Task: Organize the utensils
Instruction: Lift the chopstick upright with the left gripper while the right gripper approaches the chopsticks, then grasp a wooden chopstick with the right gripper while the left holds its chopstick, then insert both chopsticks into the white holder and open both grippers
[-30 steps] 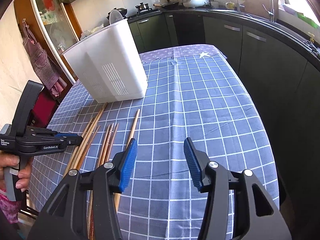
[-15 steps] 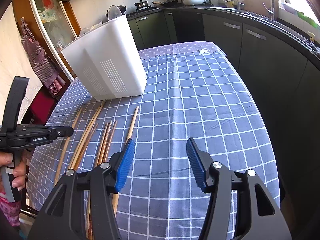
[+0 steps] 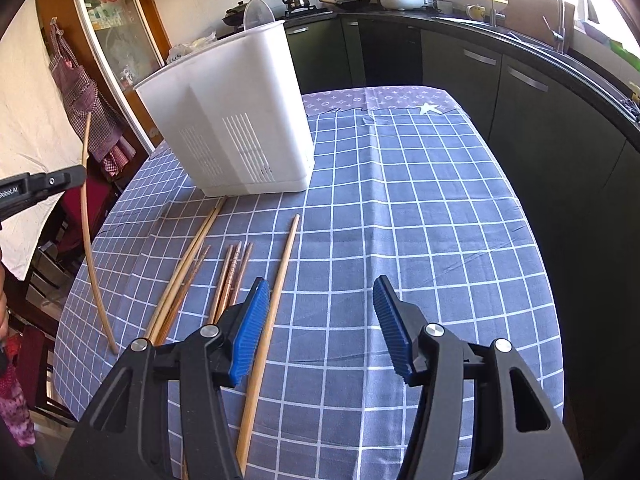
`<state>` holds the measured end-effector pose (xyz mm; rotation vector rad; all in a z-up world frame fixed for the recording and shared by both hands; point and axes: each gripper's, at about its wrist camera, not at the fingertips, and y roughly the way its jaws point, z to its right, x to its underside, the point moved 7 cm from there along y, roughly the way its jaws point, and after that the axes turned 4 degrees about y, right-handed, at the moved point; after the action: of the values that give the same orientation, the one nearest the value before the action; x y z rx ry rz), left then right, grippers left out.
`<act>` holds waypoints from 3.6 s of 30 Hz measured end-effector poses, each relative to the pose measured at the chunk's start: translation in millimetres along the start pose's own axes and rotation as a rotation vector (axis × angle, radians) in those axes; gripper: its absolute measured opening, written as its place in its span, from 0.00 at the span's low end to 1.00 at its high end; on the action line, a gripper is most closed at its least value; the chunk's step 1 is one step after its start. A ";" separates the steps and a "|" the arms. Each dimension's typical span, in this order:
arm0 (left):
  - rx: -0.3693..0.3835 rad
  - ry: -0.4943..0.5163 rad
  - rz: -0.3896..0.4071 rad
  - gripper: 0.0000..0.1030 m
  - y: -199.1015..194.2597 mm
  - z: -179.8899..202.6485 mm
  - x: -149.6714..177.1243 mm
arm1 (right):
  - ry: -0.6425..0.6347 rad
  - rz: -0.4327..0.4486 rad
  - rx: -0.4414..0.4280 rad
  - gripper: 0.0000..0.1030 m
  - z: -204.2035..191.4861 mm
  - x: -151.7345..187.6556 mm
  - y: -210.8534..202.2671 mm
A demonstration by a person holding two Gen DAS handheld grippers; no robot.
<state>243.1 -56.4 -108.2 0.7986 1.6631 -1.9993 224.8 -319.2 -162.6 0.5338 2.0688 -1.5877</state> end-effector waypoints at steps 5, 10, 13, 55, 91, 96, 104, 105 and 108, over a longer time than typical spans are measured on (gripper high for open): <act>-0.003 0.013 0.075 0.06 -20.5 2.6 -0.2 | -0.056 -0.079 -0.013 0.53 -14.0 -5.9 15.3; -0.022 0.049 0.144 0.06 -44.4 7.7 1.5 | -0.088 -0.178 -0.019 0.52 -23.0 -10.4 35.5; -0.030 0.068 0.151 0.06 -49.5 11.6 3.8 | -0.108 -0.227 -0.005 0.51 -27.1 -9.7 48.8; -0.037 0.114 0.143 0.06 -57.6 17.5 13.8 | -0.141 0.274 -0.054 0.06 -51.5 -36.9 -120.7; 0.041 0.156 0.177 0.06 -95.1 39.1 -48.7 | -0.146 0.385 -0.187 0.06 -71.7 -115.9 -183.5; 0.056 0.180 0.241 0.06 -121.8 51.2 -88.8 | -0.119 0.453 -0.214 0.06 -75.4 -162.3 -207.0; 0.027 0.182 0.384 0.06 -138.6 69.5 -155.4 | -0.073 0.548 -0.210 0.06 -74.8 -235.0 -214.3; 0.016 0.175 0.396 0.06 -134.1 69.2 -161.4 | -0.065 0.554 -0.208 0.06 -73.3 -242.3 -210.3; -0.012 0.156 0.400 0.06 -113.8 66.9 -172.8 | -0.042 0.541 -0.188 0.06 -65.9 -259.2 -188.9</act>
<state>288.2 -106.8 98.4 1.2033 1.4516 -1.6831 318.8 -308.1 150.8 0.8894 1.8102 -1.0700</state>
